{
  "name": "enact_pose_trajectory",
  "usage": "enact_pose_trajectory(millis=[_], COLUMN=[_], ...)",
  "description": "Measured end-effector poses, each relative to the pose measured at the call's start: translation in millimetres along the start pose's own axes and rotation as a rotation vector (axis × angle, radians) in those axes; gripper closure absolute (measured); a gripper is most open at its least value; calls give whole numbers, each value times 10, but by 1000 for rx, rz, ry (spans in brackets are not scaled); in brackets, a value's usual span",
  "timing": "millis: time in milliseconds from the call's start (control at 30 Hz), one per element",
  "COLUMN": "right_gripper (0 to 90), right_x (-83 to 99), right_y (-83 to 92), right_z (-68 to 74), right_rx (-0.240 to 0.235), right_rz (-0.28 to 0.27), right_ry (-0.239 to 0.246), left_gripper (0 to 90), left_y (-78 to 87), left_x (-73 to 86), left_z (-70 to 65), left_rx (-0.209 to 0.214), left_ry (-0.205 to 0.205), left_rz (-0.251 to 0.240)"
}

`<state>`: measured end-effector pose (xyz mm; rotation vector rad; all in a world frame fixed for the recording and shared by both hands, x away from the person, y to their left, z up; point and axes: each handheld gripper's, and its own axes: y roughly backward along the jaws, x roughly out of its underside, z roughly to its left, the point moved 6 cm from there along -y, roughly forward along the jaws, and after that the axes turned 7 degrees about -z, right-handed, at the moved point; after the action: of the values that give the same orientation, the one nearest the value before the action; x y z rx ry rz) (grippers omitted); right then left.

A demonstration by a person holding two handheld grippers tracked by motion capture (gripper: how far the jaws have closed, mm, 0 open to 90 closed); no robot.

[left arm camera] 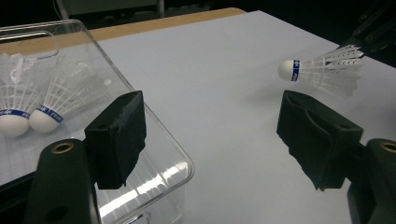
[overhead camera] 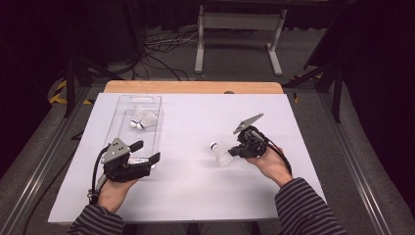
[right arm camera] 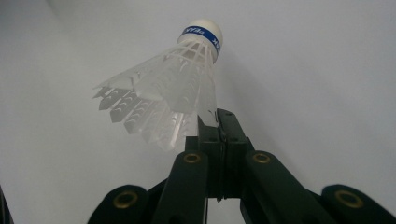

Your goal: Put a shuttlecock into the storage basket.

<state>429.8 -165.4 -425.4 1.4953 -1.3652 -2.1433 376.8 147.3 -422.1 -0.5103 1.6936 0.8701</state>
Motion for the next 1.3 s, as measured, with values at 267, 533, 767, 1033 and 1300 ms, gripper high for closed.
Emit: enact_pose_trajectory(millis=[267,533,767,1033,1300], right_gripper=[899,899,899,899,899], right_x=[-34,-68,-83,-111,-152], right_y=[-6,-4,-15,-26,-3], right_z=[26,41,54,64,68], right_rx=[-2,-10,-11,-16,-19], right_rz=[5,4,5,2,2], right_ry=[11,18,25,31,38], left_gripper=[249,250,252,262,269], left_y=[-134,-242,-338,-453,-546], left_x=[-49,-85,-99,-103,-123], left_z=[-96,-154,-186,-213,-242], left_rx=[30,48,56,70,86], left_ry=[-14,-28,-50,-54,-74], left_rz=[17,37,65,100,131])
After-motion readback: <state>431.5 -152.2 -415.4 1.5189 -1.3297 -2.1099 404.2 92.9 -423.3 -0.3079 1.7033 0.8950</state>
